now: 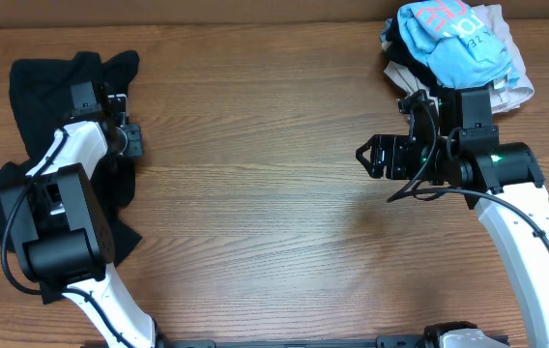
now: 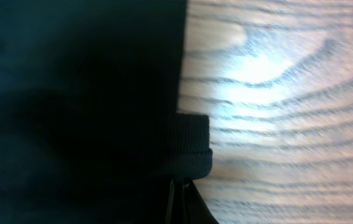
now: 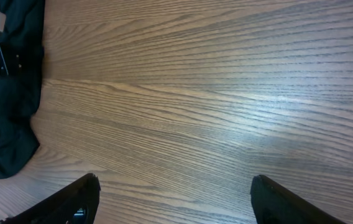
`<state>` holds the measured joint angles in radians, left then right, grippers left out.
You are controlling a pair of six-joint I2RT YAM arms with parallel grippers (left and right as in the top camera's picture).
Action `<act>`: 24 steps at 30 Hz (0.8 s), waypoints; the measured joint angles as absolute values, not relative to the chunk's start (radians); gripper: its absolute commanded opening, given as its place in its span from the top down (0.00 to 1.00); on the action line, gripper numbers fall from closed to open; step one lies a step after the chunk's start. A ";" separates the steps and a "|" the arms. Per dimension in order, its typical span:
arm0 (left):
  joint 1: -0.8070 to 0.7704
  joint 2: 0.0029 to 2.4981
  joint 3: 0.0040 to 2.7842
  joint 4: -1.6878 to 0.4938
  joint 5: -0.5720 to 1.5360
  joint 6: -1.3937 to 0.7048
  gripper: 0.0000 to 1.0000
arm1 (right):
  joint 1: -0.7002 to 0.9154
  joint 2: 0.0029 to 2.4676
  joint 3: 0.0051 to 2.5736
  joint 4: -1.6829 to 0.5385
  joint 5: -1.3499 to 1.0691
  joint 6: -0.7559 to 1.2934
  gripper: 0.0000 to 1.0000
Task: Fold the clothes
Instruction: 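Drag the black shirt rightward with the left gripper to spread it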
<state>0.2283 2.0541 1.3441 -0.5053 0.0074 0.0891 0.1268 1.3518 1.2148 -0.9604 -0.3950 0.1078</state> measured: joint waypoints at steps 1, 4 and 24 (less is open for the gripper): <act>0.227 2.057 1.354 -0.525 0.020 0.089 0.96 | 0.127 1.352 1.215 -0.960 -0.394 0.108 0.21; 0.208 2.070 1.396 -0.602 0.068 0.089 0.96 | 0.127 1.352 1.215 -0.957 -0.393 0.107 0.25; -0.575 2.095 1.626 -0.656 0.252 0.089 0.96 | -0.029 1.329 1.279 -1.000 -0.393 0.127 0.30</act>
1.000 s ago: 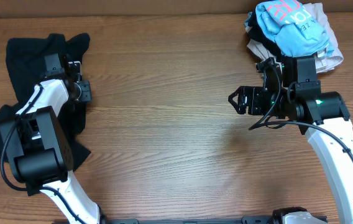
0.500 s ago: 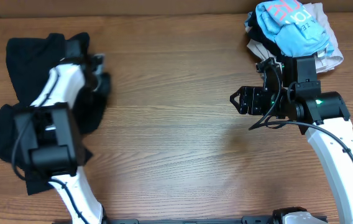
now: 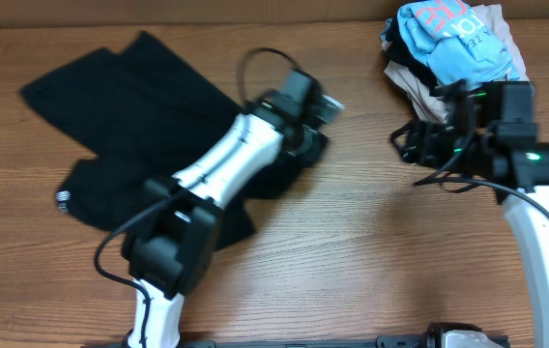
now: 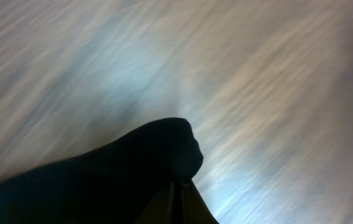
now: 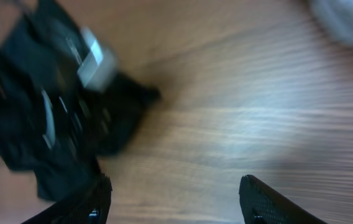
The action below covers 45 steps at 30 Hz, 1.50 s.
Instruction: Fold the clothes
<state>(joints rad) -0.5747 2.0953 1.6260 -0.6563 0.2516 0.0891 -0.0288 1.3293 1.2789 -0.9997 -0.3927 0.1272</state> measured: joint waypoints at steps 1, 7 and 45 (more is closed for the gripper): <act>-0.610 2.095 1.626 -0.636 0.251 0.089 0.96 | -0.054 1.318 1.292 -1.007 -0.393 0.127 0.29; -0.768 2.096 1.626 -0.508 0.219 0.076 0.51 | -0.192 1.217 1.327 -1.047 -0.395 0.131 0.23; 0.022 2.101 2.111 -1.207 0.062 -0.023 0.00 | 0.682 1.911 1.322 -0.987 -0.054 0.330 0.15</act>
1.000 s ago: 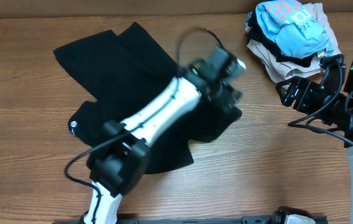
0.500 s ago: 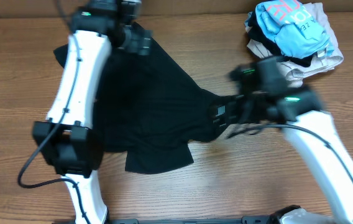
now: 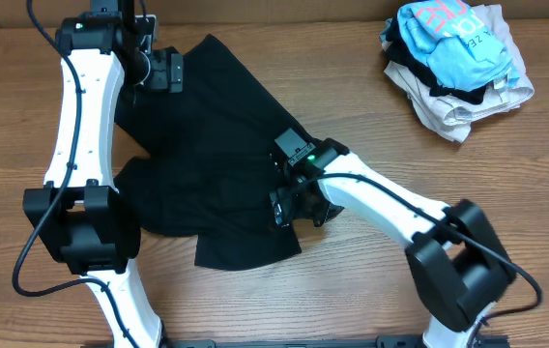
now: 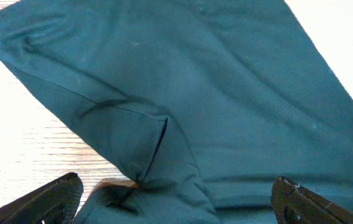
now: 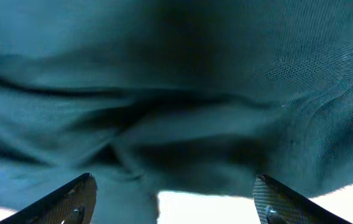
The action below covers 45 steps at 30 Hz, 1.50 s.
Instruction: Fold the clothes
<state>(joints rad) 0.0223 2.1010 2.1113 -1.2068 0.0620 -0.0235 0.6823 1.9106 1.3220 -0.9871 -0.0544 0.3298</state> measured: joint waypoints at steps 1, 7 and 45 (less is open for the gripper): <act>0.022 2.101 2.111 -1.205 0.060 -0.023 0.00 | 0.680 1.922 1.322 -0.987 -0.046 0.331 0.16; 0.022 2.101 2.107 -1.204 0.054 -0.023 0.00 | 0.643 1.972 1.322 -0.970 -0.011 0.337 0.16; 0.083 2.101 1.853 -1.016 -0.023 0.028 0.04 | 0.059 1.657 1.402 -1.144 -0.351 0.102 0.06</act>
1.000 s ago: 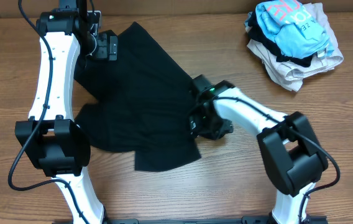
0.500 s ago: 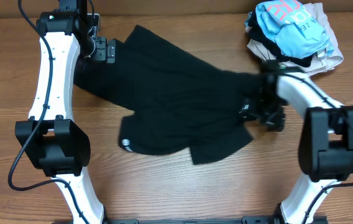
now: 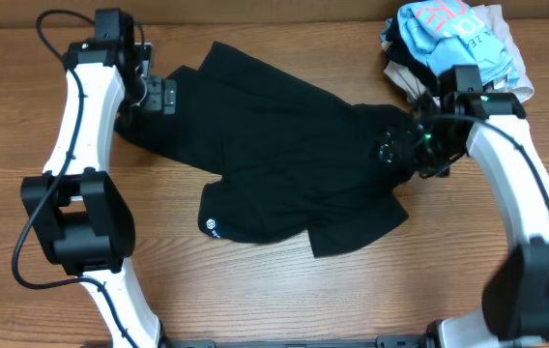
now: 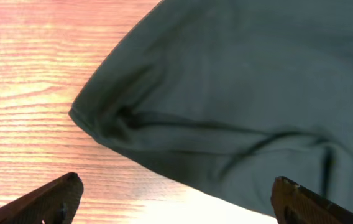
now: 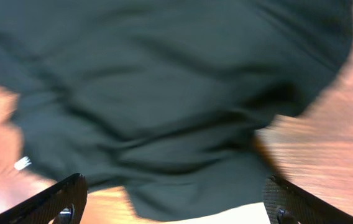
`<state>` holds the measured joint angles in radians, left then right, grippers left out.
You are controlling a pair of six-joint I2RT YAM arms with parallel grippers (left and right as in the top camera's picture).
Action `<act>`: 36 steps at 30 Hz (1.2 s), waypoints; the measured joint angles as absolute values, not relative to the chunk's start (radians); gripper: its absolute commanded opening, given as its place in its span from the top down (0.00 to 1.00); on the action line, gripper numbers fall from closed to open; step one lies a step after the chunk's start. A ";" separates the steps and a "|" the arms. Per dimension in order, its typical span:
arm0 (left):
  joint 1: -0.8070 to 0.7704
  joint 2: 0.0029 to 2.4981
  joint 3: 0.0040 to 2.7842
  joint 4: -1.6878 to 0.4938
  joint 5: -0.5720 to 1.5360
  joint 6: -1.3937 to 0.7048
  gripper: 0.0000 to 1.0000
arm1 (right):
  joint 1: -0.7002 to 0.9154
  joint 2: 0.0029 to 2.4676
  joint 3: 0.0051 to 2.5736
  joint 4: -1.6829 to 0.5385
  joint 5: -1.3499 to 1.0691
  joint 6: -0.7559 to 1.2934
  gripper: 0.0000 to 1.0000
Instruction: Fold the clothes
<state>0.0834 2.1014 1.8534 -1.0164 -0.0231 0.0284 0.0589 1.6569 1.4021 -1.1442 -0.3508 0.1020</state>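
Note:
A black garment (image 3: 284, 155) lies spread across the middle of the table, with a small white logo (image 3: 213, 226) near its front edge. My left gripper (image 3: 161, 95) stands open at the garment's left corner (image 4: 96, 118), holding nothing. My right gripper (image 3: 388, 152) stands open over the garment's right edge (image 5: 183, 124), its fingers (image 5: 61, 199) wide apart. Both wrist views show dark cloth ahead of the spread fingertips, with nothing between them.
A pile of other clothes (image 3: 458, 53), topped by a light blue shirt, sits at the back right corner. Bare wooden table (image 3: 448, 271) surrounds the garment at the front and right.
The garment now lies further right, stretched toward the clothes pile. My right gripper went from the cloth's middle front to its right edge. My left gripper dropped slightly to the left corner.
At first the black garment was bunched at the far left with my left gripper shut on it. Then it was dragged toward the middle. Then it lay spread with both grippers open on it, and now it lies spread more to the right.

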 measured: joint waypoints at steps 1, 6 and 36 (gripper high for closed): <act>0.096 2.101 1.829 -0.989 -0.023 0.024 0.05 | 0.097 1.620 1.411 -1.145 -0.355 0.100 0.06; 0.138 2.101 1.753 -0.889 -0.023 -0.039 0.22 | 0.269 1.587 1.419 -1.143 -0.351 0.107 0.07; 0.183 2.102 1.412 -0.489 -0.095 -0.208 0.96 | 0.801 1.809 1.414 -0.953 -0.084 0.288 0.22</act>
<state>0.1833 2.1017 1.4120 -0.4892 -0.0948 -0.2077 0.8009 1.8091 1.4136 -0.9531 -0.0845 0.2878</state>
